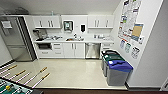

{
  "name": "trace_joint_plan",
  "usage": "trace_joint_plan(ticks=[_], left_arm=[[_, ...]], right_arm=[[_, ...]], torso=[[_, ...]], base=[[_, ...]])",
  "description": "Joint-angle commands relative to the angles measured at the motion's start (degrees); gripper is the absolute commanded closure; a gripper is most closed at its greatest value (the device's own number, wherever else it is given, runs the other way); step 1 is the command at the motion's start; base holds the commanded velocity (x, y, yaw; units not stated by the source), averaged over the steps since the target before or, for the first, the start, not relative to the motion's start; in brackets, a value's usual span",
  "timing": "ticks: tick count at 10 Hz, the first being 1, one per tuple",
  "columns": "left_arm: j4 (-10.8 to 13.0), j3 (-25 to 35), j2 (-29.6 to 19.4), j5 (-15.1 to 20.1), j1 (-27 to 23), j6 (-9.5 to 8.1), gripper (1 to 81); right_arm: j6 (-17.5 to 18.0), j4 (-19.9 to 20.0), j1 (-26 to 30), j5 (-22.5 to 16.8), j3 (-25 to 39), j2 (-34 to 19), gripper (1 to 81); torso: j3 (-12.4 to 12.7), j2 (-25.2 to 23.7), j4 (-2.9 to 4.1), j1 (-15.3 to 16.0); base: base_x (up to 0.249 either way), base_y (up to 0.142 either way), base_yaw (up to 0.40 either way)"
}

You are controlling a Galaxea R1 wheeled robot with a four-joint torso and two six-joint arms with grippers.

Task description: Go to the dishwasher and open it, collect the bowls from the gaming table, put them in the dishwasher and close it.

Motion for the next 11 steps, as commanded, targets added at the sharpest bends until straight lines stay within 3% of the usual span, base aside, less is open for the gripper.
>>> trace_joint_plan(ticks=[1, 11], left_arm=[[0.0, 0.81, -0.94, 2.99, -2.81, 0.42, 1.0], [0.0, 0.9, -0.95, 2.99, -2.81, 0.42, 1.0]], right_arm=[[-0.1, -0.69, 2.47, -3.04, 0.56, -0.8, 1.0], [-0.1, -0.69, 2.47, -3.13, 0.56, -0.8, 1.0]], torso=[[0.0, 0.0, 0.0, 0.0], [0.0, 0.0, 0.0, 0.02]], base=[[0.124, 0.0, 0.0], [0.113, 0.0, 0.0]])
